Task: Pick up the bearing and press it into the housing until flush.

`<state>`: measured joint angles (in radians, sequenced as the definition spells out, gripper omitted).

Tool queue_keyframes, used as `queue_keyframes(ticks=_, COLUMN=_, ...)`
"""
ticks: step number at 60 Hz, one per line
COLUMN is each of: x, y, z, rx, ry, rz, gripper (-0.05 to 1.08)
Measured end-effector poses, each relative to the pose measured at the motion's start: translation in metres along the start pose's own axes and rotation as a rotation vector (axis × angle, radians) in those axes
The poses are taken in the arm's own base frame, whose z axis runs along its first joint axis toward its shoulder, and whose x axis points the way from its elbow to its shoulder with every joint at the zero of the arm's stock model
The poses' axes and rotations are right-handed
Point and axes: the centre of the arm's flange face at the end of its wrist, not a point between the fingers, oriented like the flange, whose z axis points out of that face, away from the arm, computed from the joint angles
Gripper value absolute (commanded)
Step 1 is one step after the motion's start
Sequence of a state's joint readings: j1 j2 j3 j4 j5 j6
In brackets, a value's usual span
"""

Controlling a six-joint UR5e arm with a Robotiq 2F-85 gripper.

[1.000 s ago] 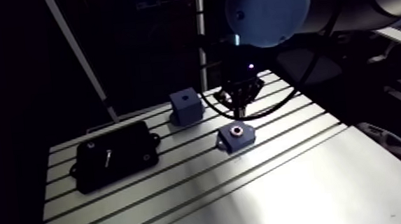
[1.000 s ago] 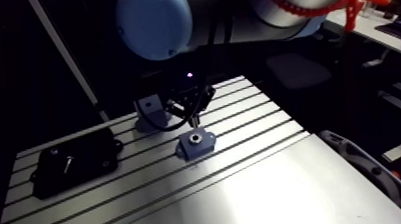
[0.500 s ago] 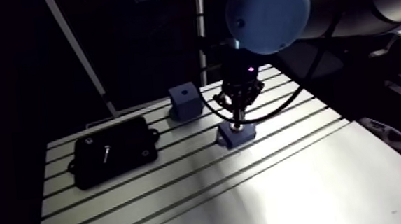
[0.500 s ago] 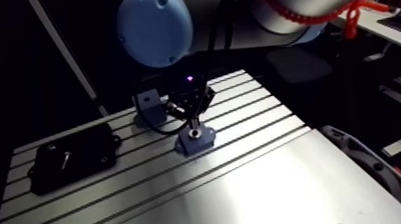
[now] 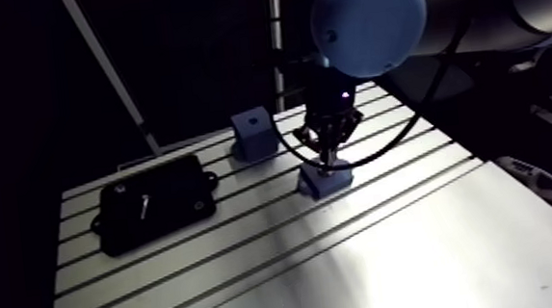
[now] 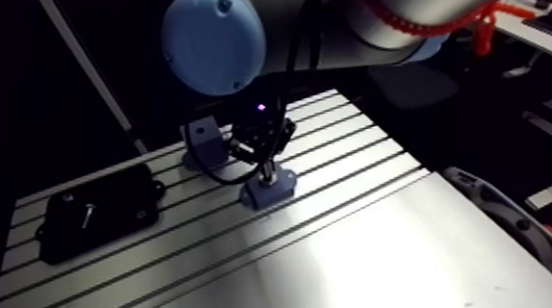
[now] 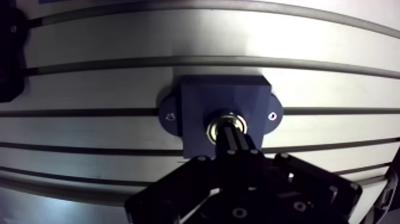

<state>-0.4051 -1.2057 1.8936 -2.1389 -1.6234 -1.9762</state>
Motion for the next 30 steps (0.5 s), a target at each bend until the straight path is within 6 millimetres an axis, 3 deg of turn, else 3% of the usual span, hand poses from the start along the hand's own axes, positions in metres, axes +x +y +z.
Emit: queue_keyframes(ticks=30, x=0.0015, y=-0.0007, z=0.005, rx=0.006, ry=-0.005, rz=-0.003, gripper=1.08)
